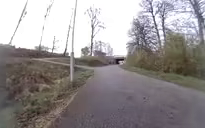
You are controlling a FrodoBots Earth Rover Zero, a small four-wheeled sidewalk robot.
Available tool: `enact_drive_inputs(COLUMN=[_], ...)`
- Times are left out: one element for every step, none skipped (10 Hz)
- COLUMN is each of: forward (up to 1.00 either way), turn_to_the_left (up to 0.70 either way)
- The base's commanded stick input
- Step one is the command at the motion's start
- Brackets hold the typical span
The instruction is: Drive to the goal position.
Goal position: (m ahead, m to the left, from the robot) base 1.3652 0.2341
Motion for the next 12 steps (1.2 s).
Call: enact_drive_inputs(forward=[0.70,0.70,0.70,0.70,0.70,0.70,0.70,0.70,0.70,0.70,0.70,0.70], turn_to_the_left=[0.00,0.00,0.00,0.00,0.00,0.00,0.00,0.00,0.00,0.00,0.00,0.00])
